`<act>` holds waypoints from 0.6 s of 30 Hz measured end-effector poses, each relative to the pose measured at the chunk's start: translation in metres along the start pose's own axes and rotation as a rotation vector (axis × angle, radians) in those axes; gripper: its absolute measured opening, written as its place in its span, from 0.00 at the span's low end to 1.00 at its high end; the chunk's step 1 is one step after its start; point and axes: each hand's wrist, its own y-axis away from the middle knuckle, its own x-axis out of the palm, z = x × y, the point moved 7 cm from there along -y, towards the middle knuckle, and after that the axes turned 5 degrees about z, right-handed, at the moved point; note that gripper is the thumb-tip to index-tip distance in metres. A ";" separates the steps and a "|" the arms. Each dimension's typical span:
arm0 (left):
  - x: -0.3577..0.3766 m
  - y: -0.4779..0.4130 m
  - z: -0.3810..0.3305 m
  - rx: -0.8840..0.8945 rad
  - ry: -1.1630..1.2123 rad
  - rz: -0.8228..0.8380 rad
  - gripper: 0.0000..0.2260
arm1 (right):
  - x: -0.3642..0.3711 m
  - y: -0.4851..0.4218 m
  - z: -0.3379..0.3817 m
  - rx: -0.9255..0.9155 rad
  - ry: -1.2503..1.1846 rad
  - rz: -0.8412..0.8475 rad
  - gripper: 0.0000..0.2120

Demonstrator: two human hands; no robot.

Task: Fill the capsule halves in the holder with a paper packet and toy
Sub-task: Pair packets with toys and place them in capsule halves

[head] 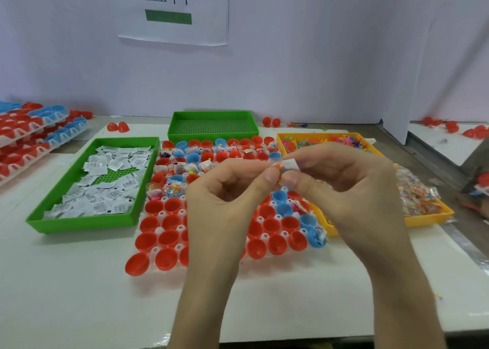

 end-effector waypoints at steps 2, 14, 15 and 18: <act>0.008 0.001 0.001 0.026 -0.175 0.120 0.05 | -0.011 0.003 -0.001 -0.004 0.074 0.005 0.08; 0.034 0.012 0.072 -0.159 -1.142 0.548 0.10 | -0.015 0.025 -0.044 0.040 0.720 0.376 0.08; 0.034 0.012 0.073 -0.151 -1.152 0.558 0.10 | -0.014 0.026 -0.046 0.043 0.723 0.387 0.08; 0.033 0.012 0.077 -0.148 -1.163 0.578 0.10 | -0.009 0.027 -0.053 0.071 0.734 0.422 0.06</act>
